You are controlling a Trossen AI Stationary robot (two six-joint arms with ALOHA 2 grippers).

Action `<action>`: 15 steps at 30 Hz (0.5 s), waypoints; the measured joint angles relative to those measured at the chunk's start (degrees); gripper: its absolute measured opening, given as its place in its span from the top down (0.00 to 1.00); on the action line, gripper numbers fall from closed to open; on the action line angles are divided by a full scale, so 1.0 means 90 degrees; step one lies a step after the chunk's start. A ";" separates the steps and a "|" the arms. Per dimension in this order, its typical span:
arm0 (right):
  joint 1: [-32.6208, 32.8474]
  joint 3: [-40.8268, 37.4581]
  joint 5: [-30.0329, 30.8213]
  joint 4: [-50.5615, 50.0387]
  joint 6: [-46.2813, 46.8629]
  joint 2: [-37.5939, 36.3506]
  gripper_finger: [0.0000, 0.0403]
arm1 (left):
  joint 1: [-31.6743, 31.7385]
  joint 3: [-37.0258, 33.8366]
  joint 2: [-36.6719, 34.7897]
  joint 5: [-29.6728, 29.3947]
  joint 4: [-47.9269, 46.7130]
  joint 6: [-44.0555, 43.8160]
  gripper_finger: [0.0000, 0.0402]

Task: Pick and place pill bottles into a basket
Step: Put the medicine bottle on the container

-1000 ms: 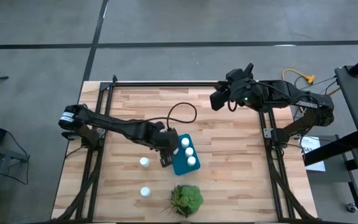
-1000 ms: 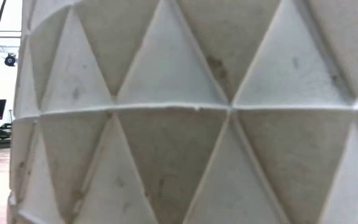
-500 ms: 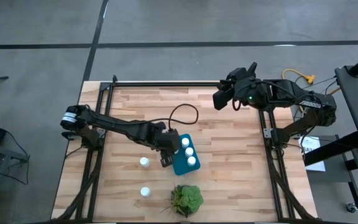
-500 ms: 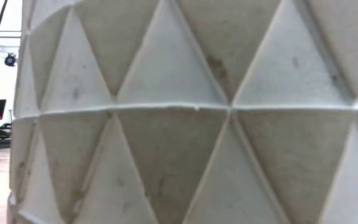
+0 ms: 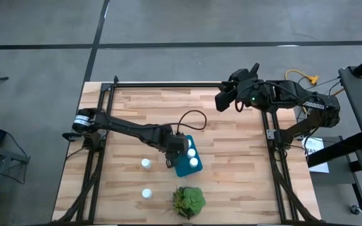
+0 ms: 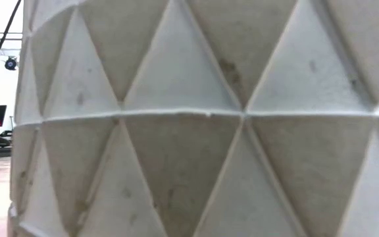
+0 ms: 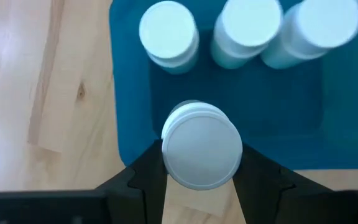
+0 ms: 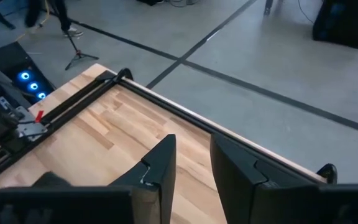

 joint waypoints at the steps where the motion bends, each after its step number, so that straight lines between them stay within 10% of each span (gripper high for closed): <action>1: 0.0007 0.0000 -0.0005 0.0002 0.0000 0.0000 0.77 | 0.0037 0.0000 0.0022 0.0000 0.0030 0.0055 0.66; 15: 0.0041 0.0000 -0.0048 0.0011 0.0024 0.0000 0.79 | 0.0271 -0.0208 0.0130 0.0214 0.0372 0.0164 0.66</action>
